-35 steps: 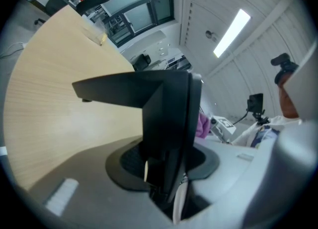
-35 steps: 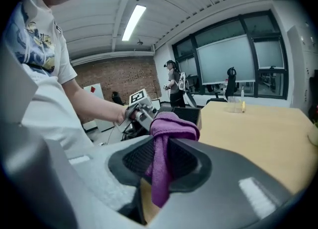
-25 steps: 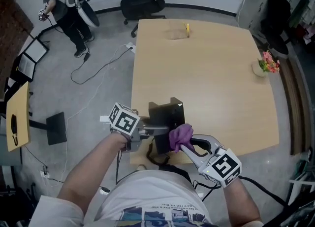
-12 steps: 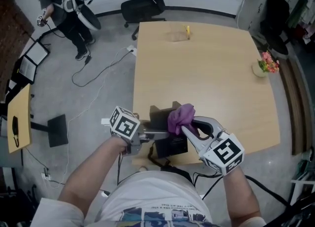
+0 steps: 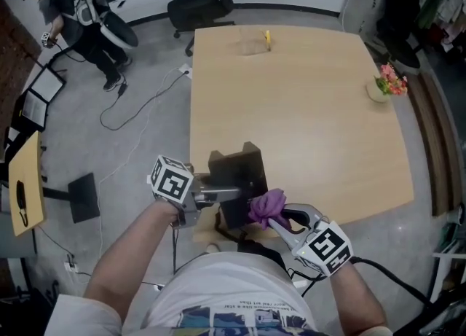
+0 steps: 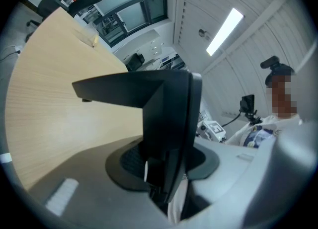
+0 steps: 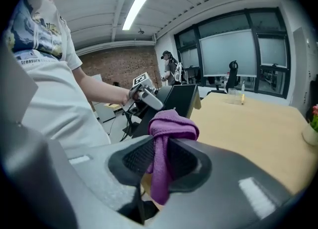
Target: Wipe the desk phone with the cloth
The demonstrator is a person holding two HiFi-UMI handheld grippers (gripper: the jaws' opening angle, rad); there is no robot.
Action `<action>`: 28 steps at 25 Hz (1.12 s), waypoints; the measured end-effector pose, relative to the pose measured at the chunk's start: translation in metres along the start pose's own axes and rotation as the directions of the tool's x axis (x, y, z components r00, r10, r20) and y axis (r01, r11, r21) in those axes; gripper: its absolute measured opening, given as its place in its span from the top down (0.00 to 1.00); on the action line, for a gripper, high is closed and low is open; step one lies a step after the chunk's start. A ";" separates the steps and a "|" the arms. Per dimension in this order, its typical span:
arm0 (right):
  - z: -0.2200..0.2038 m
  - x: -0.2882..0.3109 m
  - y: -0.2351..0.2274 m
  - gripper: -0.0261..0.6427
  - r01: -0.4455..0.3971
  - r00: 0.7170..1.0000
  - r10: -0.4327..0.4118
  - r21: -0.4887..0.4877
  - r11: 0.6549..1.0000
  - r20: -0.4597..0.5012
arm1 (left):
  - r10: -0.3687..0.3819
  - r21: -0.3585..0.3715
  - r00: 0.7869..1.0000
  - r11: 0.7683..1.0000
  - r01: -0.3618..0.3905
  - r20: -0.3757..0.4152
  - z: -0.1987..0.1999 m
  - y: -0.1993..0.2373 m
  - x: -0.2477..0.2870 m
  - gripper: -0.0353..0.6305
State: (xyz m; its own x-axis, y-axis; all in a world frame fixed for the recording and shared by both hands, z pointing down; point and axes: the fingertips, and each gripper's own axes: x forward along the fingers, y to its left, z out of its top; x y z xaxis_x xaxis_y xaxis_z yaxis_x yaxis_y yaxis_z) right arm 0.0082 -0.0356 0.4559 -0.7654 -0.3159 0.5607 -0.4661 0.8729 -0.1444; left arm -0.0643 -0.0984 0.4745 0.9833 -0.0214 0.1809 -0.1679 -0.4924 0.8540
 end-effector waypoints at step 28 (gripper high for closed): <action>0.014 -0.019 -0.015 0.83 0.002 0.991 -0.016 0.109 0.994 0.130 | -0.051 0.019 0.999 0.999 0.050 0.006 0.002 -0.013 -0.005 0.68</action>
State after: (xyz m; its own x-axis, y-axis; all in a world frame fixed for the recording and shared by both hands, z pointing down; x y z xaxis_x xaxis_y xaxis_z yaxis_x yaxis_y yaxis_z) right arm 0.0241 -0.0477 0.4359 -0.8090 -0.3754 0.4524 -0.5131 0.8264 -0.2318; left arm -0.0667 -0.0938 0.4610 0.9909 -0.0020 0.1344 -0.1166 -0.5096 0.8525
